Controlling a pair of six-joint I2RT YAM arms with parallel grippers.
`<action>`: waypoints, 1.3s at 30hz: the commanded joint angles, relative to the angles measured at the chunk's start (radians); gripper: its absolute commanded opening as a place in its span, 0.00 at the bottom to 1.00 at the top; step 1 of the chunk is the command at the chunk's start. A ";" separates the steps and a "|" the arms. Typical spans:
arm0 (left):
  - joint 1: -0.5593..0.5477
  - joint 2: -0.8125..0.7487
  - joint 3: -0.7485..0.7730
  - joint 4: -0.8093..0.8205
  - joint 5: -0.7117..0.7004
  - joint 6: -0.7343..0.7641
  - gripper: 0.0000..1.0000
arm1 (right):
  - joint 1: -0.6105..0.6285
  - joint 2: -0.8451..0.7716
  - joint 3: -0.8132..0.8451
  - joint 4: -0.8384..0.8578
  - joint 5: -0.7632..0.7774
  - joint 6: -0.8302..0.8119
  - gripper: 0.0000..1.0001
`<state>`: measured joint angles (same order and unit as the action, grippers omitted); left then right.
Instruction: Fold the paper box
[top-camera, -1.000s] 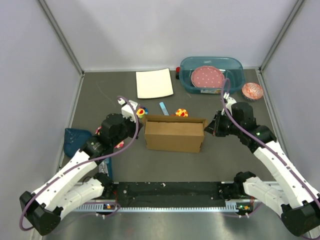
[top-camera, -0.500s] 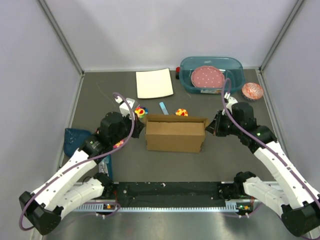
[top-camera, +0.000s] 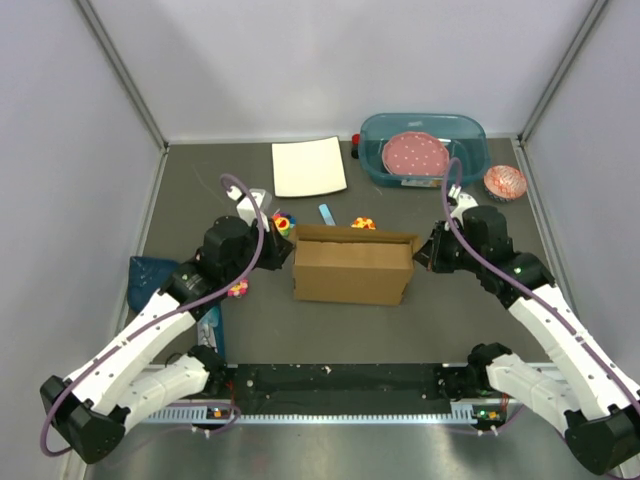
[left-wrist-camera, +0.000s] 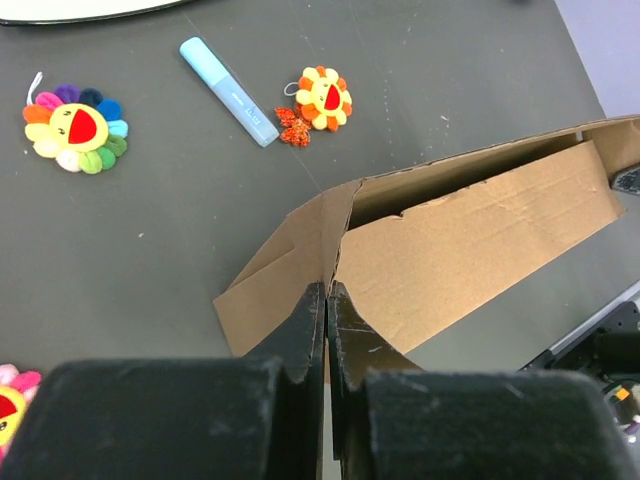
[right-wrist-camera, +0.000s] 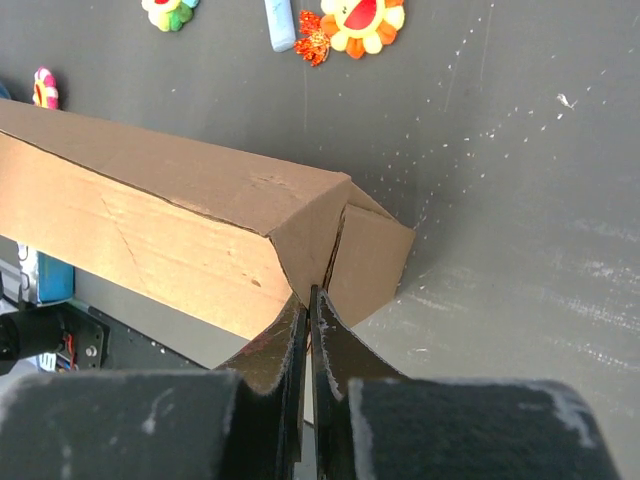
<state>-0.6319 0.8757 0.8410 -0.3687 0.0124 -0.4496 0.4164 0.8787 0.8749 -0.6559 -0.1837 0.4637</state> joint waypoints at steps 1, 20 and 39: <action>-0.006 0.011 0.073 0.040 0.095 -0.075 0.00 | 0.024 0.017 -0.033 -0.068 0.038 -0.028 0.00; -0.006 0.074 0.150 -0.056 0.155 -0.166 0.00 | 0.041 0.017 -0.039 -0.086 0.110 -0.059 0.00; -0.006 0.091 0.093 -0.039 0.165 -0.192 0.00 | 0.065 0.025 -0.034 -0.094 0.153 -0.068 0.00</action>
<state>-0.6258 0.9470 0.9405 -0.4393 0.0814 -0.6079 0.4549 0.8730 0.8749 -0.6472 -0.0380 0.4191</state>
